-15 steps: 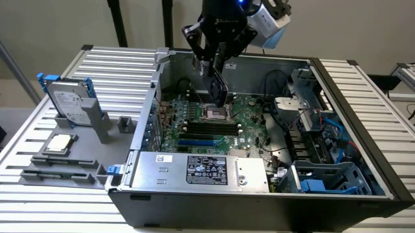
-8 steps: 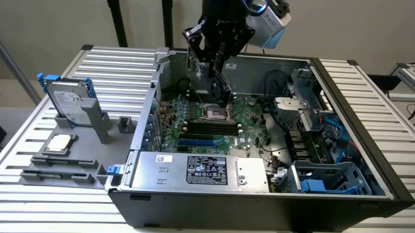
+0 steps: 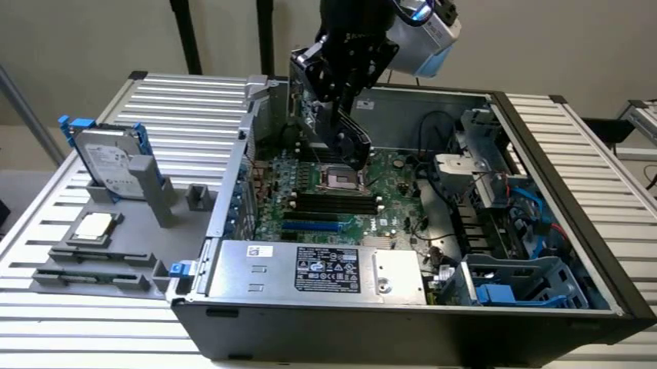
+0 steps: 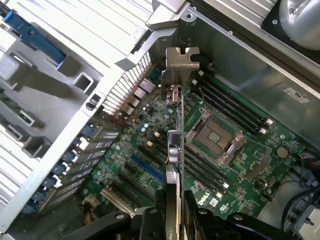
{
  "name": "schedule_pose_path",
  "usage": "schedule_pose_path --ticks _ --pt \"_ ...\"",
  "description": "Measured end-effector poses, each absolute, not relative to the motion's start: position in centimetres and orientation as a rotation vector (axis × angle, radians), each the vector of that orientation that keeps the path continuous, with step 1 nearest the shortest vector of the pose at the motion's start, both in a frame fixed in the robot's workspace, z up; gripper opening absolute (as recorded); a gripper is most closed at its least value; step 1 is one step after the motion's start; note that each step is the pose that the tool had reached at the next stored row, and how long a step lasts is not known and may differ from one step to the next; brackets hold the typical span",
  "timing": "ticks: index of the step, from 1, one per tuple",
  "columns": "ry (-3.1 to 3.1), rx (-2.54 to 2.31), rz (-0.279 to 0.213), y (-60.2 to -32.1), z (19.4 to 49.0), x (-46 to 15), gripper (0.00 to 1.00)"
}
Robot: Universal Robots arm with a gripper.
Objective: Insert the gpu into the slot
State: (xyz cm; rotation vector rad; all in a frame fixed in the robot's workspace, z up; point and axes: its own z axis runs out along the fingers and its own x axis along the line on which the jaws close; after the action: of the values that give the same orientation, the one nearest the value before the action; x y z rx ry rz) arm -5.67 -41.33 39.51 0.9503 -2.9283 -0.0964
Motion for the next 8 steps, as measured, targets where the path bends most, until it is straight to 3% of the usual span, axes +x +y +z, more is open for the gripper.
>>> schedule_pose_path --ticks 8 --pt "-2.848 1.159 -0.09 -41.33 39.34 -5.67 0.26"
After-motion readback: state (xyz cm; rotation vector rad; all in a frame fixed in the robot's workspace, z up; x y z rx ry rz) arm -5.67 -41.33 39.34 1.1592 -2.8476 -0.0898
